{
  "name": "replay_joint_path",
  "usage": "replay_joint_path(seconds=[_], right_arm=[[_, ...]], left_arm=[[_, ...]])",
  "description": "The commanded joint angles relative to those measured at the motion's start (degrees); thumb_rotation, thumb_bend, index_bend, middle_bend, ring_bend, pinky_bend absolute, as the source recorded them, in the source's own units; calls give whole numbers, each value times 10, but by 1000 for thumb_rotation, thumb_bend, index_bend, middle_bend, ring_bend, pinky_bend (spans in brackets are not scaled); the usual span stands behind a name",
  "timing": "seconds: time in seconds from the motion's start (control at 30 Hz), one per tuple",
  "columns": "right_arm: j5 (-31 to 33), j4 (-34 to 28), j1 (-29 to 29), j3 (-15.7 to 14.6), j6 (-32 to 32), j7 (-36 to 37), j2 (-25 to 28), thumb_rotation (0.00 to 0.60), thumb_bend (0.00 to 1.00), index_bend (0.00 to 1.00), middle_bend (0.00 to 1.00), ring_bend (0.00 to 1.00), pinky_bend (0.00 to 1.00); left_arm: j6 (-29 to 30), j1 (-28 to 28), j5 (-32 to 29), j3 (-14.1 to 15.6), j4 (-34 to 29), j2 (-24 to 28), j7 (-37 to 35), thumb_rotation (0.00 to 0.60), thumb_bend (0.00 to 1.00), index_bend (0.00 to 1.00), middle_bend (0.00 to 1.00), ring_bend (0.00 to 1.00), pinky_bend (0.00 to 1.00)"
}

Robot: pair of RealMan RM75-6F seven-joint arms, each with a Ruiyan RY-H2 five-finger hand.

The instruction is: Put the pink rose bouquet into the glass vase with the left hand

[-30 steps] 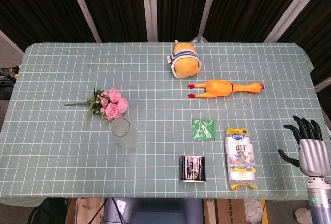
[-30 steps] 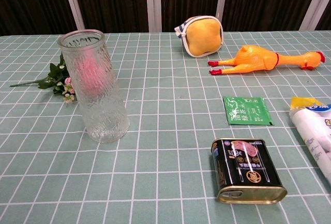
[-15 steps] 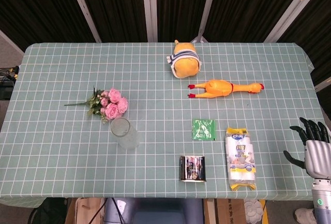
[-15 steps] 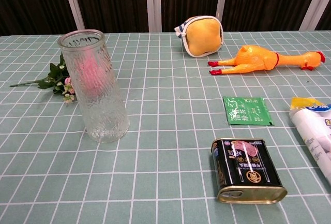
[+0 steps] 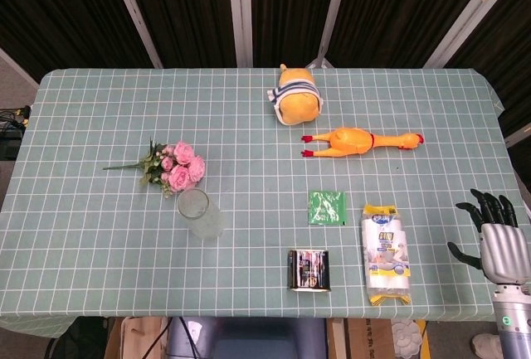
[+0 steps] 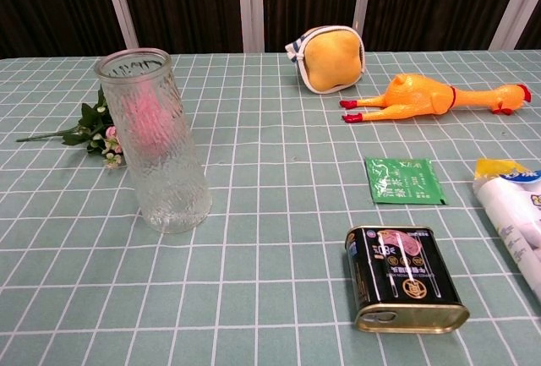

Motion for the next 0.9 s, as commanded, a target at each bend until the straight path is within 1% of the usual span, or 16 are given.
replay_joint_path(seconds=[0.03, 0.07, 0.13, 0.2, 0.23, 0.33, 0.37, 0.43, 0.47, 0.57, 0.63, 0.73, 0.83, 0.9], right_arm=[[-1, -1, 0, -1, 0, 0, 1, 600, 214, 287, 130, 96, 12], [0, -1, 0, -1, 0, -1, 1, 600, 214, 287, 130, 96, 12], [1, -2, 0, 0, 1, -1, 0, 600, 214, 288, 130, 96, 12], [2, -2, 0, 0, 1, -3, 0, 600, 214, 287, 130, 96, 12], [2, -2, 0, 0, 1, -3, 0, 600, 214, 287, 130, 96, 12], [2, -2, 0, 0, 0, -6, -2, 600, 214, 287, 130, 96, 12], [4, 0, 1, 0, -1, -9, -3, 600, 214, 288, 130, 96, 12], [7, 2, 3, 0, -5, -17, -6, 600, 214, 287, 130, 96, 12], [8, 2, 3, 0, -7, -19, -8, 600, 214, 288, 130, 96, 12], [13, 3, 5, 0, -11, -28, -10, 600, 214, 287, 130, 96, 12], [15, 3, 5, 0, -11, -32, -11, 600, 214, 287, 130, 96, 12], [18, 2, 4, 0, -11, -37, -11, 600, 214, 287, 130, 96, 12], [20, 2, 3, 1, -9, -37, -10, 600, 214, 287, 129, 96, 12], [22, 2, 2, 2, -8, -37, -10, 600, 213, 287, 129, 96, 12]], left_arm=[[-79, -56, -61, -39, -45, 59, 30, 600, 209, 171, 23, 7, 63], [-110, -76, -73, -47, -53, 72, 35, 600, 208, 171, 22, 7, 63], [-148, -97, -92, -52, -58, 83, 41, 600, 200, 170, 20, 7, 63], [-196, -125, -117, -53, -57, 92, 59, 600, 179, 167, 11, 3, 61], [-209, -133, -125, -52, -55, 93, 68, 600, 161, 161, 5, 1, 54], [-257, -167, -160, -46, -48, 93, 109, 600, 111, 129, 0, 0, 15], [-295, -192, -181, -47, -48, 88, 114, 600, 94, 115, 0, 0, 8], [-342, -224, -214, -49, -43, 82, 116, 600, 76, 95, 0, 0, 7], [-355, -238, -227, -49, -37, 78, 122, 600, 69, 84, 0, 0, 7], [-380, -280, -263, -42, -17, 58, 152, 600, 65, 73, 0, 0, 7], [-385, -303, -282, -37, -6, 42, 169, 600, 65, 72, 0, 0, 7], [-390, -339, -316, -29, 21, 4, 189, 600, 65, 72, 0, 0, 7], [-398, -366, -346, -21, 47, -27, 198, 600, 65, 72, 0, 0, 7], [-399, -378, -356, -16, 60, -39, 204, 600, 65, 72, 0, 0, 7]])
